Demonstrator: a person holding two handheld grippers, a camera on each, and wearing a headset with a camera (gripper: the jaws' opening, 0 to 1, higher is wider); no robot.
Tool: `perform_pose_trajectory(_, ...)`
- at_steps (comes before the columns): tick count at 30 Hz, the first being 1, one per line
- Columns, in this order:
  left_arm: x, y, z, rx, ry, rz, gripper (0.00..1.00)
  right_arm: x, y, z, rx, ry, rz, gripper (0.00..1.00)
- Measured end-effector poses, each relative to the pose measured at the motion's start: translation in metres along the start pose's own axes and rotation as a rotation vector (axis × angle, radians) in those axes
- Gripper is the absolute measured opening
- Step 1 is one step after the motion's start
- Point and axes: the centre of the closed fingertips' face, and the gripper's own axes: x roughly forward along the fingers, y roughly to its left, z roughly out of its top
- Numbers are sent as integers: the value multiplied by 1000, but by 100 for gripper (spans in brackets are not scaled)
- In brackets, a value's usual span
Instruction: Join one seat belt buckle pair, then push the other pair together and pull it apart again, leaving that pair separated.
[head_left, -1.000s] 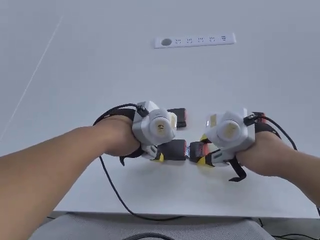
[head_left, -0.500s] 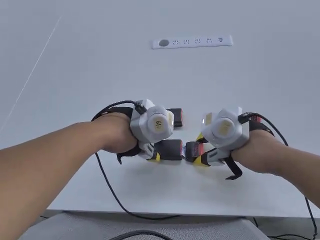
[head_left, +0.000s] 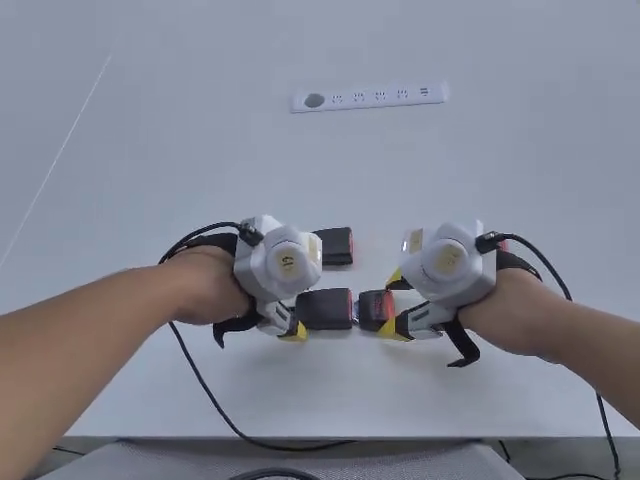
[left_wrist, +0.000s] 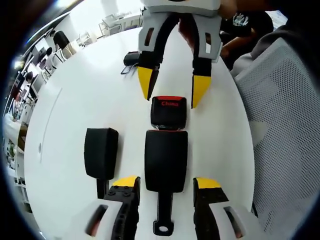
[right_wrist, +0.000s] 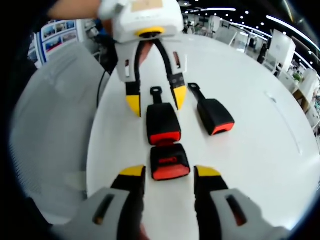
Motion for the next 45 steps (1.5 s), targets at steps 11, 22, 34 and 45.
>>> perform_pose_trajectory(11,-39,26,27,-11,-80,78,43,-42,-24,9,0,-30,-60,38)
perform_pose_trajectory(22,-40,64,27,-96,-115,146,44,-62,-58,-15,-28,1,-91,36)
perform_pose_trajectory(34,-18,91,13,-121,-72,146,45,-73,-95,-64,-3,86,-106,36)
perform_pose_trajectory(45,-2,101,9,-74,-74,97,43,-76,-107,-92,23,144,-78,38)
